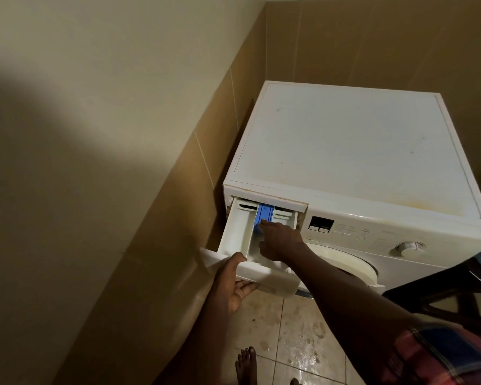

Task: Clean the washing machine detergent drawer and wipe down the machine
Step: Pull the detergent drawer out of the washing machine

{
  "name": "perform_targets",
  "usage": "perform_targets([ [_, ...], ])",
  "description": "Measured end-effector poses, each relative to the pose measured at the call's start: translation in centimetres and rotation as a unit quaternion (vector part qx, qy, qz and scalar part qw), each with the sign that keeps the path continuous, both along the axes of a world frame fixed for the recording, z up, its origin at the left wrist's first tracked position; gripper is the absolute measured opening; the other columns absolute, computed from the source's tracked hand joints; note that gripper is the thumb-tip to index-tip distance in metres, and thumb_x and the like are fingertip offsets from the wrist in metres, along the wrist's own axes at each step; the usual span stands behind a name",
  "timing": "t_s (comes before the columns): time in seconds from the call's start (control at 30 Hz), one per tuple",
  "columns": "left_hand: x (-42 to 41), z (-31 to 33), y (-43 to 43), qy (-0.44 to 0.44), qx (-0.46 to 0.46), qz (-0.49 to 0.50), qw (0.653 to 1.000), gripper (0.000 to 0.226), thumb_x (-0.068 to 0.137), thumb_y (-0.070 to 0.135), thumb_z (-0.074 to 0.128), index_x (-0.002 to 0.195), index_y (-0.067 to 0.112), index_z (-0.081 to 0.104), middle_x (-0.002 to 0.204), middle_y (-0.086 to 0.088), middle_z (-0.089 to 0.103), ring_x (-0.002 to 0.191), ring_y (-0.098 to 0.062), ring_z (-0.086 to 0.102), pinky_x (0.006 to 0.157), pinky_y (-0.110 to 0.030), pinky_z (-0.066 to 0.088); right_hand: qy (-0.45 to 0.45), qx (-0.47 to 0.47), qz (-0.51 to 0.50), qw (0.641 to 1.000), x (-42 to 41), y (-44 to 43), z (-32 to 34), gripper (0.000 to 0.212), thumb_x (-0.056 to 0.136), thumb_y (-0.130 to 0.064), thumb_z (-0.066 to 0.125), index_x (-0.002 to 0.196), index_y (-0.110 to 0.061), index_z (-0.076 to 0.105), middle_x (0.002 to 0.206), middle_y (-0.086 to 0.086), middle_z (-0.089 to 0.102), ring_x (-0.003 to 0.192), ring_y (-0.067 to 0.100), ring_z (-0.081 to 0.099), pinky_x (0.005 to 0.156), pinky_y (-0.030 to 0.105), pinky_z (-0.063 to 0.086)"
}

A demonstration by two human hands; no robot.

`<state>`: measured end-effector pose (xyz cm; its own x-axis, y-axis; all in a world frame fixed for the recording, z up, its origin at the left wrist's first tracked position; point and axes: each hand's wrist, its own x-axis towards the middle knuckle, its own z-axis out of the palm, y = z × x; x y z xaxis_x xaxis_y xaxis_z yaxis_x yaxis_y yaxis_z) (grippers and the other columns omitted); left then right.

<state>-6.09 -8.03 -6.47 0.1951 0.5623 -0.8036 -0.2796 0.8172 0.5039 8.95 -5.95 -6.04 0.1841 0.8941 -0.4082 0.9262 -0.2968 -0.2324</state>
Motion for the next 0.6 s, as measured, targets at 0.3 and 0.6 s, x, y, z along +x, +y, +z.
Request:
perform_targets([
  [0.3, -5.2, -0.2, -2.0, -0.008, -0.016, -0.075, 0.997, 0.058, 0.072, 0.009, 0.073, 0.125, 0.000, 0.051, 0.134, -0.030, 0.051, 0.118, -0.047, 0.055, 0.071, -0.050, 0.062, 0.181, 0.083, -0.070, 0.977, 0.5, -4.2, 0.8, 0.041, 0.089, -0.019, 0.055, 0.129, -0.022, 0.057, 0.134, 0.006, 0.056, 0.120, 0.025, 0.053, 0.100, 0.038, 0.045],
  [0.6, -3.2, 1.4, -5.4, 0.050, -0.013, -0.222, 0.974, 0.026, 0.085, 0.002, 0.057, 0.110, -0.002, 0.053, 0.128, -0.027, 0.056, 0.115, -0.044, 0.058, 0.092, -0.057, 0.052, 0.143, 0.148, -0.244, 0.948, 5.4, -13.0, 3.5, 0.055, 0.090, -0.018, 0.055, 0.143, -0.016, 0.040, 0.150, 0.007, 0.038, 0.136, 0.024, 0.036, 0.109, 0.036, 0.032],
])
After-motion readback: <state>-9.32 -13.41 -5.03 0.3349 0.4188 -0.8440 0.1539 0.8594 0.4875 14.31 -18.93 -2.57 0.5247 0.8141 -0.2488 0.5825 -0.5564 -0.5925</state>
